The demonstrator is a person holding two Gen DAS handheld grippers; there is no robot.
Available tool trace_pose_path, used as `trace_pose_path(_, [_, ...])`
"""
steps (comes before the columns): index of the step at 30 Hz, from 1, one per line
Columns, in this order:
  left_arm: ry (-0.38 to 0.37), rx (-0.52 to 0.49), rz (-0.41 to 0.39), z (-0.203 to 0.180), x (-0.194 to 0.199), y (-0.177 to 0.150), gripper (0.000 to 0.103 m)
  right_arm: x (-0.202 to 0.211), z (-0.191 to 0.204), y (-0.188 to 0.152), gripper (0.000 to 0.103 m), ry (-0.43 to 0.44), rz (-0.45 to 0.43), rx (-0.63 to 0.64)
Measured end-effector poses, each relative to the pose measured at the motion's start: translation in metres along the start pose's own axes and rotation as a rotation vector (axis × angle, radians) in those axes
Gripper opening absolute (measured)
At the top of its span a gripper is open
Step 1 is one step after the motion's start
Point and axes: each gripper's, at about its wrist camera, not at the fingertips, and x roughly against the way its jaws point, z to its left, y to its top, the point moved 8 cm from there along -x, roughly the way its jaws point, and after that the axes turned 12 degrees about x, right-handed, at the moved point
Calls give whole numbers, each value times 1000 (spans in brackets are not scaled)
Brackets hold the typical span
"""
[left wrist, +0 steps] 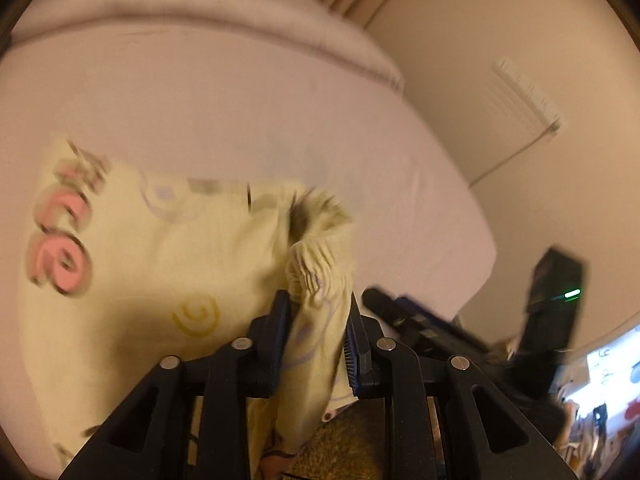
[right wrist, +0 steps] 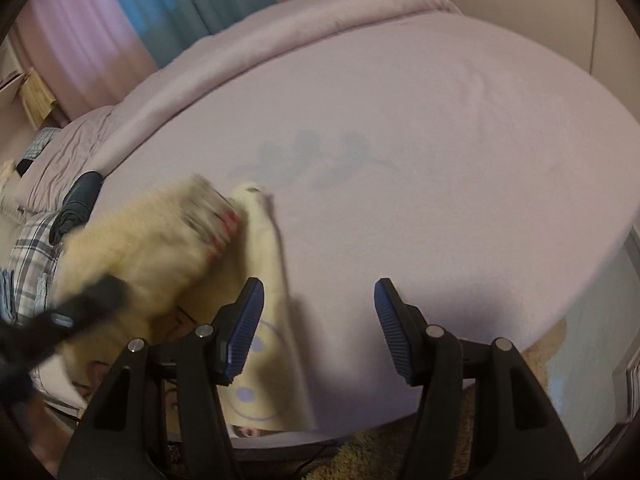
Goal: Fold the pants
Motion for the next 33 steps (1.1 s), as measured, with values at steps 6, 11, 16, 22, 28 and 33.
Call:
trace_pose_path(6, [21,-10,87,-2,0,-20,33,7,6,-2,59,9,6,24])
trace_pose_path(11, [-74,-18,-4,-7,62,-16,63,24,9,2,60,54,-28,20])
trace_pose_path(16, [19,-19,-146,27,99,-10,69,42,31,18,62,85,-98,73])
trace_pose_path(22, [159,123,-115,94,95,-22,64,25,87,6,21,198,-67,209])
trace_pose_path(28, [140,193,-124,123,96,-39,51,-16,53,-32,11,102,74,179])
trace_pose_path(33, [187,137,-104,117,95,-45,51,-12,47,-28,14,153,95,152])
